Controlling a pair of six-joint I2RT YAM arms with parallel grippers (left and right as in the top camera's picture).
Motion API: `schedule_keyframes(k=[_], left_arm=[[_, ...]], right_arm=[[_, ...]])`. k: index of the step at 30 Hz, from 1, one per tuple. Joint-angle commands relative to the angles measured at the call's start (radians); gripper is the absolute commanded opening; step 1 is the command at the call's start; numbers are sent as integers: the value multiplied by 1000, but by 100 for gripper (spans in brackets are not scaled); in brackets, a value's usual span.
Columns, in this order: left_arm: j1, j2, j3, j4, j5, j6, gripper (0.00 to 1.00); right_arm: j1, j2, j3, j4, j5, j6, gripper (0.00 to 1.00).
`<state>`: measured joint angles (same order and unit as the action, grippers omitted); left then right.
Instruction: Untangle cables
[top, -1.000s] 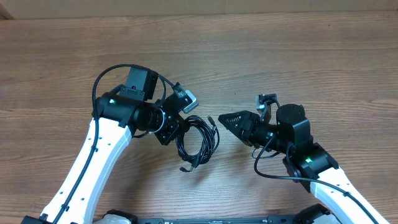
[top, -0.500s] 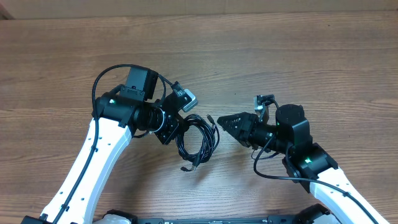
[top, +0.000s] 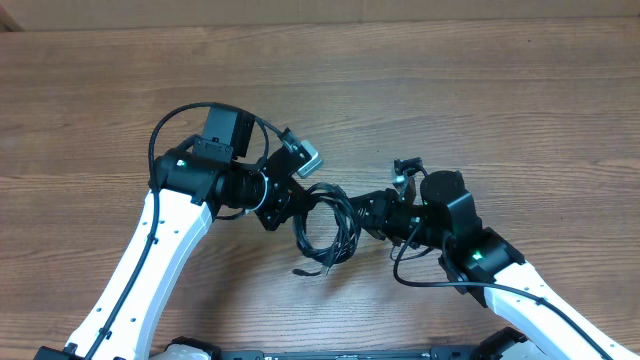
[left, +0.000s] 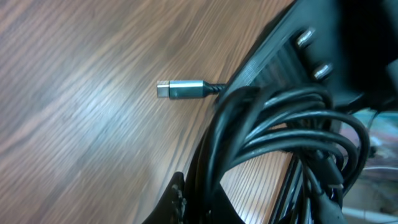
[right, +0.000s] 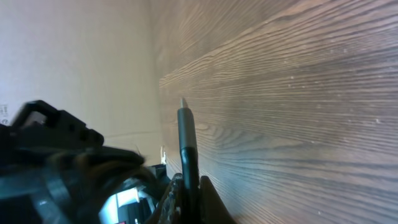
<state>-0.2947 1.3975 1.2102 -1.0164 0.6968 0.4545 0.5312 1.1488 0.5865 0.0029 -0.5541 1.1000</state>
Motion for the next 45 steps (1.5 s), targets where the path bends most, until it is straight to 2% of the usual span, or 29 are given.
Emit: schedule_keyframes(k=[1, 6, 10, 14, 18, 20, 23, 25, 31, 33, 35, 38, 45], left_arm=[[-1, 2, 9, 45, 173, -69, 4], [-2, 2, 9, 56, 129, -93, 4], [-1, 2, 9, 95, 81, -173, 4], [-1, 2, 9, 156, -86, -346, 4], [-1, 2, 9, 206, -338, -644, 4], [-1, 2, 9, 211, -422, -749, 4], [-1, 2, 9, 210, -460, -802, 4], [-1, 2, 9, 208, -461, -799, 4], [-1, 2, 9, 192, -491, -809, 4], [-1, 2, 9, 170, -559, -846, 4], [-1, 2, 9, 139, -643, -902, 4], [-1, 2, 9, 101, -718, -981, 4], [-1, 2, 9, 97, -723, -1142, 4]], right_arm=[[33, 28, 17, 60, -54, 0, 4], [66, 31, 17, 205, -80, 0, 4], [78, 31, 17, 204, -85, 0, 4], [82, 31, 17, 151, -84, -10, 4], [82, 31, 17, 116, -108, -12, 4], [82, 31, 17, 114, -121, -13, 4], [82, 31, 17, 114, -120, -52, 21], [78, 31, 17, 111, -109, -97, 44], [31, 31, 17, -9, 17, -137, 76], [14, 31, 17, -40, 30, -137, 84], [5, 31, 17, -56, 31, -137, 100], [4, 31, 17, -61, 31, -137, 100], [4, 31, 17, -61, 31, -132, 100]])
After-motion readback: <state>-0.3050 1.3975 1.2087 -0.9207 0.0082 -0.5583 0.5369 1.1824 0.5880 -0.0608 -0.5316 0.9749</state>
